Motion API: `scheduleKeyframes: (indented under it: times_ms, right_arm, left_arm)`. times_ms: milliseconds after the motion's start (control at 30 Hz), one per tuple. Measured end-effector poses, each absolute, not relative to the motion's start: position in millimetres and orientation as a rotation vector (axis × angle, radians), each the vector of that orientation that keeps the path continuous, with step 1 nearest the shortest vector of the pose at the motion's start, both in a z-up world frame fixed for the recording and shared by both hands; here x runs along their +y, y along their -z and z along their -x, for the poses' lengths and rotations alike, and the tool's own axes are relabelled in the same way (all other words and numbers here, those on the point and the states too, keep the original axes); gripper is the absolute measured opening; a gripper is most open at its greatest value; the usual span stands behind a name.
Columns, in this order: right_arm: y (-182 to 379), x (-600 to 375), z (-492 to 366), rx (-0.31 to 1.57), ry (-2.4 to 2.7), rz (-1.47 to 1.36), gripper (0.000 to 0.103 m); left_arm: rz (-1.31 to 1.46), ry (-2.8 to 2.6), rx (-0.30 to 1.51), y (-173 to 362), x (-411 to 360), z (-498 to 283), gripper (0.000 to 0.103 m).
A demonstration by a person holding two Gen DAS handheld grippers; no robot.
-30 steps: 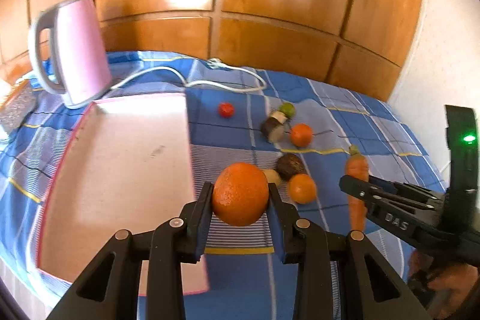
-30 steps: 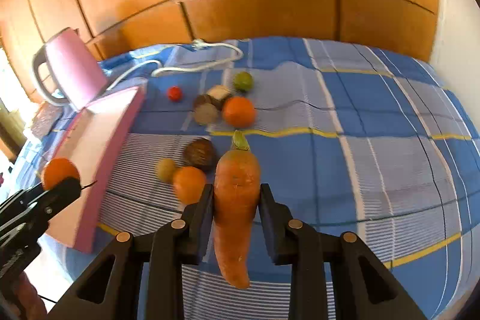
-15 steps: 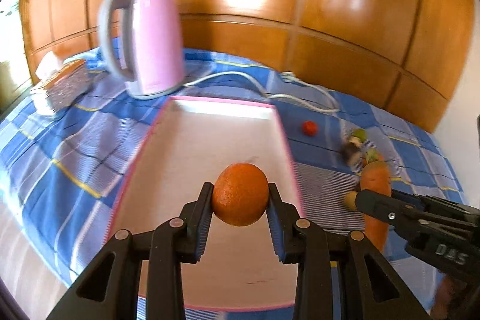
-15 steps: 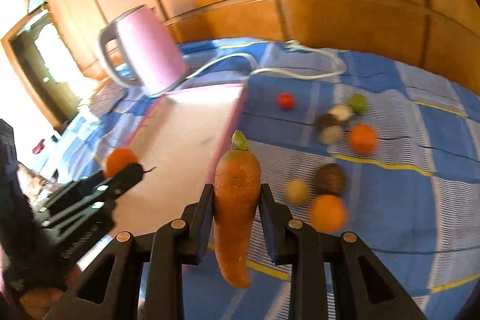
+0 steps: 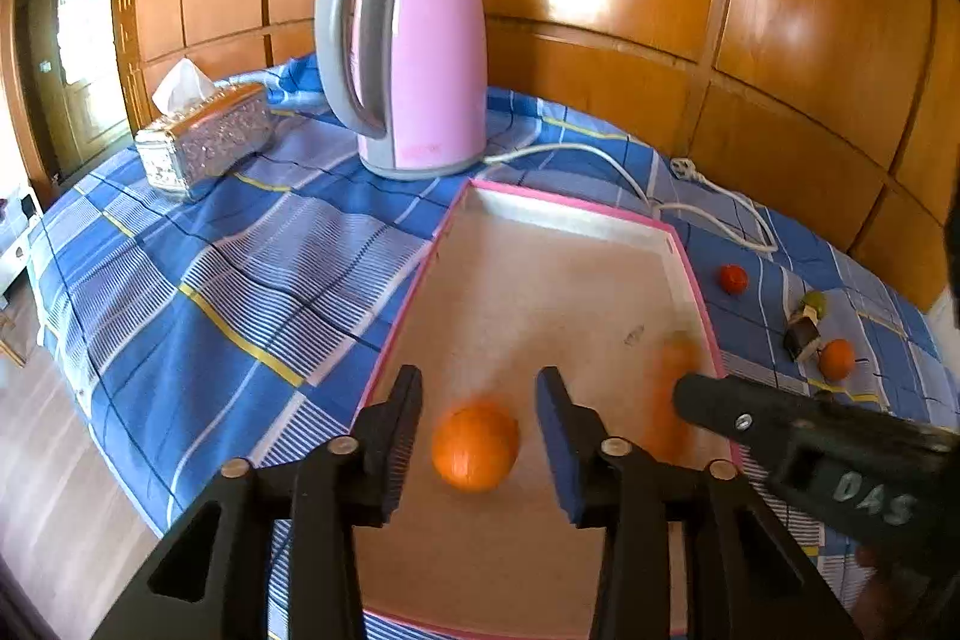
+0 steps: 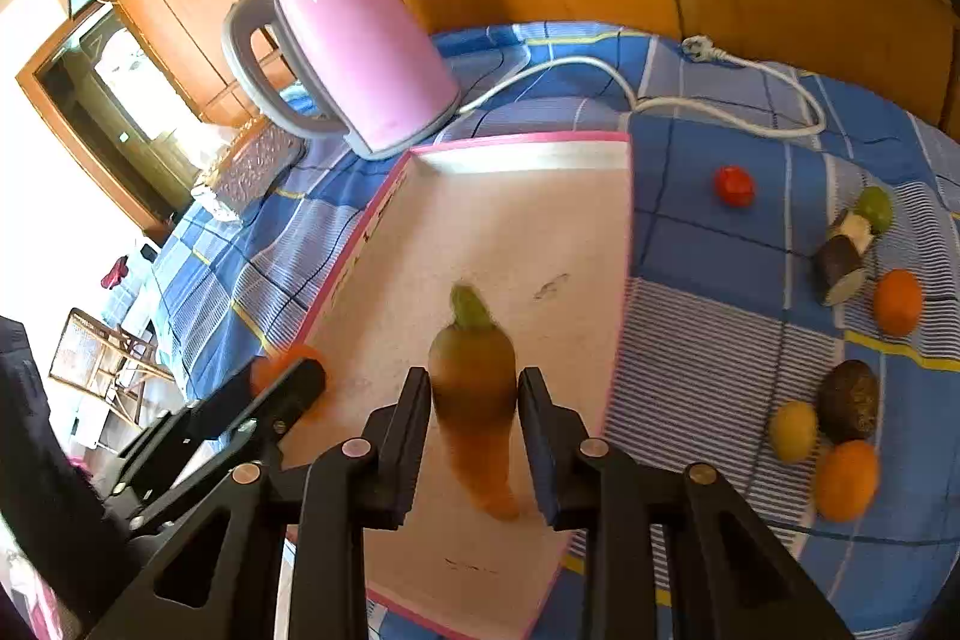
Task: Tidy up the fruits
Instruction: 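Carry the orange and carrot over the tray and release both, then withdraw both tools from the tray toward the remaining fruits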
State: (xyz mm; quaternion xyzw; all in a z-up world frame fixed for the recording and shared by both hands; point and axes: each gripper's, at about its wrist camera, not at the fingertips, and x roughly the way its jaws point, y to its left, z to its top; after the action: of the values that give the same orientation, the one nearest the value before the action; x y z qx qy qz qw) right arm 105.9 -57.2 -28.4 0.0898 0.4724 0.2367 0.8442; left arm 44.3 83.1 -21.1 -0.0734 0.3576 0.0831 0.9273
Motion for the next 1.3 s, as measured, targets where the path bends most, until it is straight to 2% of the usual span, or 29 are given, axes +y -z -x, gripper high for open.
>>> scheduleKeyframes:
  times_ms: [467,1300]
  right_arm:
    - [26.1,-62.2,-84.0,0.950,-0.429,-0.108,0.032]
    - [13.3,-86.6,-57.3,0.843,-0.342,-0.067,0.032]
  left_arm:
    - [0.107,-0.210,0.610,-10.1,78.0,-24.8,0.047]
    - [0.047,-0.171,0.551,-30.9,49.0,-4.0,0.049]
